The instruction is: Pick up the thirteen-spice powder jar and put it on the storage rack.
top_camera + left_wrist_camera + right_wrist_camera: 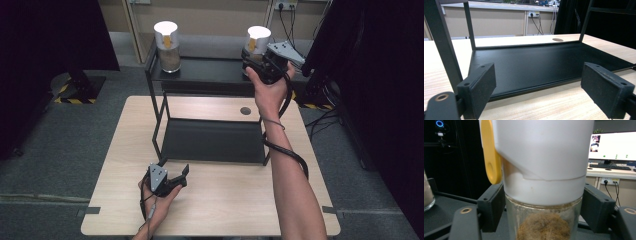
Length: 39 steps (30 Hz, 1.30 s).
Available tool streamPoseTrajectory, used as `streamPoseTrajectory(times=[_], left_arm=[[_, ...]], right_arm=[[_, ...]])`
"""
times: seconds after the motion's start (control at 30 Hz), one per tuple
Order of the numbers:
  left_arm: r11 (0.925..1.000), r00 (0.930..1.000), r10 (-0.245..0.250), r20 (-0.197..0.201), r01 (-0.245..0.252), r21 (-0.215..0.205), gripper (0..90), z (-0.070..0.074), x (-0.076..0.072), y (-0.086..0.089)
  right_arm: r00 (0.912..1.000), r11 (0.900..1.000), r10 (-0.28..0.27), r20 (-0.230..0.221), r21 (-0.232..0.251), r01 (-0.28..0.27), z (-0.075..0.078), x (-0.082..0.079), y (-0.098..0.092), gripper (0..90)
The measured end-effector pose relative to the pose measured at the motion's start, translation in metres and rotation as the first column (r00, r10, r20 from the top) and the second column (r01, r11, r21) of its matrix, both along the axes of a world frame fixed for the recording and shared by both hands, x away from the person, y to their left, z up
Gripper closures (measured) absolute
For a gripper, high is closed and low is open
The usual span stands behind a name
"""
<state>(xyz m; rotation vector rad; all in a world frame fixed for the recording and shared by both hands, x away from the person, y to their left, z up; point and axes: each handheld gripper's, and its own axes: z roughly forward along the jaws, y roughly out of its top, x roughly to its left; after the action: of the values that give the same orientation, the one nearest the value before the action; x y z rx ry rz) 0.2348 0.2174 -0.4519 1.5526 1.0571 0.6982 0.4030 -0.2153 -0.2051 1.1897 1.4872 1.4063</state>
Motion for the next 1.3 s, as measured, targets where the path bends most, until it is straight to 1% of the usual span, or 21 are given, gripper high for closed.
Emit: streamPoseTrajectory(times=[0.13, 0.2, 0.37, 0.43, 0.53, 0.7, 0.87, 1.03, 1.13, 1.17, 1.3], left_arm=[[1.0, 1.0, 0.001, -0.003, -0.001, -0.008, 12.2, 0.0, 0.0, 0.001], [0.9999, 1.0, 0.002, -0.004, -0.002, -0.011, 12.2, 0.0, 0.001, 0.001], [1.0, 1.0, 0.002, -0.003, -0.002, -0.009, 12.2, 0.0, 0.0, 0.001], [0.9999, 1.0, 0.002, -0.004, -0.002, -0.011, 12.2, 0.0, 0.001, 0.001], [0.9999, 1.0, 0.004, -0.006, -0.004, -0.016, 12.2, 0.0, 0.001, 0.002], [0.9999, 1.0, 0.005, -0.004, -0.005, -0.012, 12.2, 0.0, 0.0, 0.001], [0.9999, 1.0, 0.006, -0.004, -0.006, -0.016, 12.2, -0.001, 0.0, 0.001], [0.9998, 1.0, 0.007, -0.005, -0.007, -0.016, 12.2, -0.001, 0.0, 0.001], [0.9998, 0.9999, 0.008, -0.006, -0.008, -0.018, 12.2, -0.001, 0.0, 0.001], [0.9998, 1.0, 0.008, -0.005, -0.009, -0.018, 12.2, -0.001, 0.0, 0.001], [0.9998, 1.0, 0.008, -0.003, -0.008, -0.017, 12.2, -0.001, 0.0, 0.001]], right_arm=[[0.9999, 1.0, -0.01, 0.004, -0.007, 0.01, -0.001, -0.003, 0.002, 18.3], [0.9999, 1.0, -0.008, 0.011, 0.002, 0.008, -0.003, -0.005, 0.002, 15.1], [0.9999, 1.0, 0.001, 0.017, 0.009, -0.001, -0.003, -0.01, 0.0, 10.3], [0.9997, 1.0, 0.009, 0.021, 0.012, -0.009, -0.004, -0.013, -0.002, 9.8], [0.9996, 1.0, 0.015, 0.025, 0.005, -0.015, -0.003, -0.017, -0.005, 8.6], [0.9989, 1.0, 0.028, 0.037, 0.008, -0.028, -0.004, -0.026, -0.009, 7.2], [0.9982, 0.999, 0.035, 0.048, 0.015, -0.036, -0.01, -0.035, -0.013, 7.0], [0.9978, 0.999, 0.04, 0.053, 0.021, -0.041, -0.018, -0.04, -0.019, 6.8], [0.9969, 0.998, 0.053, 0.058, 0.014, -0.054, -0.02, -0.044, -0.021, 6.5], [0.9968, 0.998, 0.059, 0.054, 0.019, -0.06, -0.02, -0.045, -0.022, 6.2], [0.9961, 0.998, 0.066, 0.059, 0.014, -0.067, -0.024, -0.05, -0.024, 6.1]])
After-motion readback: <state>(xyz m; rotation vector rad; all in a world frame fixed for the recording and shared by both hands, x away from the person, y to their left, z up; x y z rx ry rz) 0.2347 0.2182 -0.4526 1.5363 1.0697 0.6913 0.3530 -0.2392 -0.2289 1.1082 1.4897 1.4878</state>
